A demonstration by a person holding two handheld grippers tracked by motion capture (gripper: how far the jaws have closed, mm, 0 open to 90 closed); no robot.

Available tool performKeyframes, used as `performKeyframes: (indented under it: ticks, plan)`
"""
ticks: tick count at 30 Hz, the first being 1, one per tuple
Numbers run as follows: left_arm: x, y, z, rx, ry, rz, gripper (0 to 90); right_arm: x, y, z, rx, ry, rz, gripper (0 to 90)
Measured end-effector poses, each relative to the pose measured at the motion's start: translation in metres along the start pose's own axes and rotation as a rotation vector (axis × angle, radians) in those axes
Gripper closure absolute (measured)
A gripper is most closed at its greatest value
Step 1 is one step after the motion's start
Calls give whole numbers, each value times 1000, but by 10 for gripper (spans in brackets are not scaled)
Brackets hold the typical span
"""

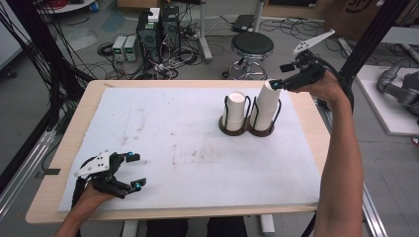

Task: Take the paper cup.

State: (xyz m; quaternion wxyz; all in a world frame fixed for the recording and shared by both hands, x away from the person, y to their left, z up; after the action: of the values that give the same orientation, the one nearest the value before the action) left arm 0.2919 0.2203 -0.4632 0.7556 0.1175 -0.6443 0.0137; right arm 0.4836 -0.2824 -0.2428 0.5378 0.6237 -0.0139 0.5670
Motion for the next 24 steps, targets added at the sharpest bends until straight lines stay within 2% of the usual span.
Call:
performKeyframes:
  ticks: [1,2,3,4,5,6,7,11,15,24]
  plan:
    - [0,0,0,0,1,-2,92,0,-5,1,-10,-1,-31,151]
    - [0,-1,0,0,1,-3,92,0,-5,1,-10,-1,-31,151]
    - [0,-1,0,0,-2,-7,92,0,-10,0,-24,9,-64,152]
    - [0,-1,0,0,-4,-9,92,0,-10,0,-24,9,-64,152]
    - [0,-1,0,0,-5,-9,92,-1,-15,-2,-30,16,-100,151]
    - [0,-1,0,0,-5,-10,92,-1,-15,-2,-30,16,-100,151]
    - [0,-1,0,1,-6,-10,91,-3,-20,-1,-36,24,-133,151]
    - [0,-1,1,2,-9,-13,92,-6,-26,1,-52,18,-172,151]
    - [0,-1,1,3,-9,-14,92,-8,-30,3,-48,7,-202,152]
    - [0,-2,1,3,-7,-17,92,-12,-38,7,-56,17,-277,152]
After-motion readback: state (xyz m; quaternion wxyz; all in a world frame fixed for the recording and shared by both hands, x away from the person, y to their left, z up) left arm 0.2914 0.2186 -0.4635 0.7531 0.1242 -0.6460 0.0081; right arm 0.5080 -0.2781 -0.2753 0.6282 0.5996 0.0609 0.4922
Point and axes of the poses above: each handheld gripper's, and its own axes: y roughly backward along the jaws, x roughly out of its top, z roughly to its right, the point moved 4 cm from there along -y, roughly forward along the jaws, and after that the axes turned 13 degrees about -x, right-handed, at the moved point
